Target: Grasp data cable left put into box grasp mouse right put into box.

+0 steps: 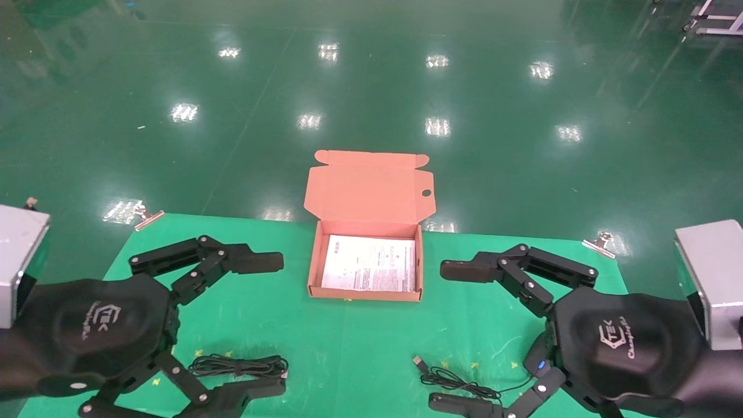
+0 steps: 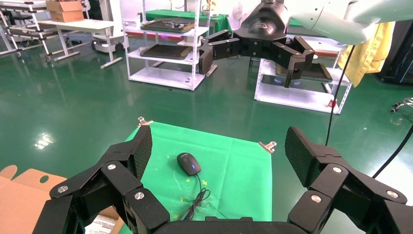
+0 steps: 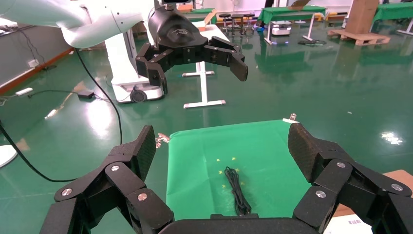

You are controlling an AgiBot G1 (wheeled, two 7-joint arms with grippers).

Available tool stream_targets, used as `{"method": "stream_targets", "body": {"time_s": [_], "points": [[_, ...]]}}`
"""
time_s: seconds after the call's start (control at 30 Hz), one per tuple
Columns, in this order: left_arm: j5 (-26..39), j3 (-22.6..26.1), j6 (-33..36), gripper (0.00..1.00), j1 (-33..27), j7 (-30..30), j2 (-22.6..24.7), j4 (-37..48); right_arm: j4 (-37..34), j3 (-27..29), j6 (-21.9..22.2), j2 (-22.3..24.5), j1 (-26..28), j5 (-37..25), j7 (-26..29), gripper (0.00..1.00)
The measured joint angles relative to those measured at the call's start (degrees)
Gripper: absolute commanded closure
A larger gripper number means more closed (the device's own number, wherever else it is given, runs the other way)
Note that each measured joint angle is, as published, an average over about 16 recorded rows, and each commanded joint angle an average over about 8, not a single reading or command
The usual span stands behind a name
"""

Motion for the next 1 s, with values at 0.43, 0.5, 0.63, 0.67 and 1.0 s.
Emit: {"method": "stream_targets", "body": {"time_s": [0.43,0.5,0.63,0.67,1.0], "points": [[0.03,0.01,0.0,0.0,0.02,0.01,0.0,0.04,-0.09,0.01,0.09,0.04,0.0,-0.04,0.0,0.0],[0.31,0.13,0.0,0.0,-0.04,0.01,-0.02,0.08,-0.14,0.04,0.15,0.16,-0.03,-0.16,-0.08,0.0],[1.72,0.77,0.04,0.0,-0.41,-0.12,-0.03,0.34,-0.15,-0.07,0.14,0.63,0.15,-1.29,-0.71,0.0],[2.35,1.04,0.08,0.0,-0.62,-0.17,-0.04,0.4,-0.11,-0.16,0.11,0.77,0.3,-1.86,-1.0,0.0],[16.18,7.65,2.04,0.0,-7.35,-1.62,1.63,1.48,1.53,-4.48,-1.74,1.28,6.18,-16.08,-7.07,0.0]]}}
